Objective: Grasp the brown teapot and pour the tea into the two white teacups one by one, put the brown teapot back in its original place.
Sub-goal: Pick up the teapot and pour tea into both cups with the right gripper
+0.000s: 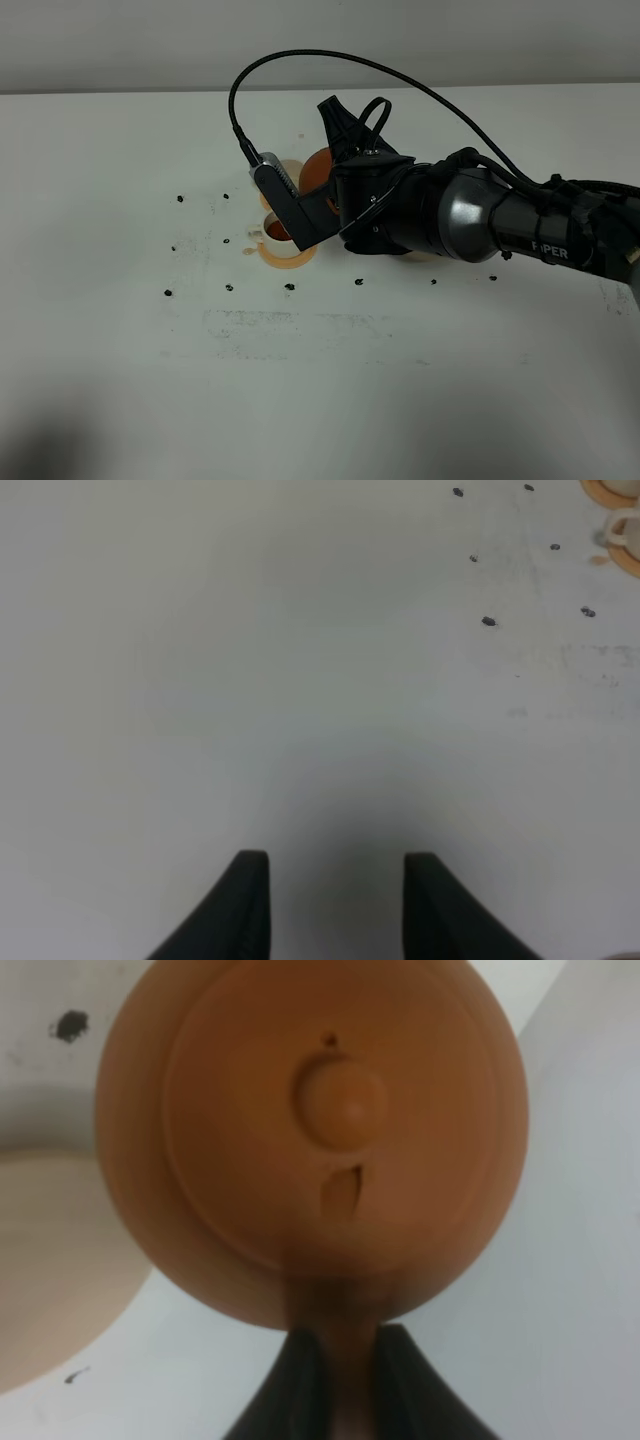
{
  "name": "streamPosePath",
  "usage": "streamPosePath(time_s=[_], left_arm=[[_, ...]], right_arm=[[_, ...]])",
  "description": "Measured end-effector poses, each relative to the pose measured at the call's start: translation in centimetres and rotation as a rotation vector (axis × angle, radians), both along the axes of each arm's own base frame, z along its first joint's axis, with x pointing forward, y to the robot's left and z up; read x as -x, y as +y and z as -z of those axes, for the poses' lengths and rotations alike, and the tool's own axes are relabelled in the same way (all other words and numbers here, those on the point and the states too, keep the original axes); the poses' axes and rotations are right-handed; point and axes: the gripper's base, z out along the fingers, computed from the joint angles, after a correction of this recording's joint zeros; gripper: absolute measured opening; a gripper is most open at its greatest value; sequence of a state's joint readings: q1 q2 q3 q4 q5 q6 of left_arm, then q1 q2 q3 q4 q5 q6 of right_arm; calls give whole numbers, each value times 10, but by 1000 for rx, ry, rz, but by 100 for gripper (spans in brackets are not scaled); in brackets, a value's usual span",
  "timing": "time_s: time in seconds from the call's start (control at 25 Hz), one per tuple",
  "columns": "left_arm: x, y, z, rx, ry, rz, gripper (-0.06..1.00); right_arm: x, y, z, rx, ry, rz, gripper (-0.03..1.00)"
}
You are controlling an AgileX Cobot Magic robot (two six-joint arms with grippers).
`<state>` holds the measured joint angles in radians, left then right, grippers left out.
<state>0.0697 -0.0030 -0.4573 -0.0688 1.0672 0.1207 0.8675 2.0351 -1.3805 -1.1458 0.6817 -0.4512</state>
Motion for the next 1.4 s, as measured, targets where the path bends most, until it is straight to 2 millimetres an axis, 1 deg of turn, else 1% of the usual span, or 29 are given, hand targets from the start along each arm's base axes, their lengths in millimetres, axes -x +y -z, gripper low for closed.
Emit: streamPosePath(time_s=[1.4], left_arm=[[0, 0, 0, 0, 0, 0, 35]], right_arm=[[-1, 3, -3, 38, -44, -44, 12]])
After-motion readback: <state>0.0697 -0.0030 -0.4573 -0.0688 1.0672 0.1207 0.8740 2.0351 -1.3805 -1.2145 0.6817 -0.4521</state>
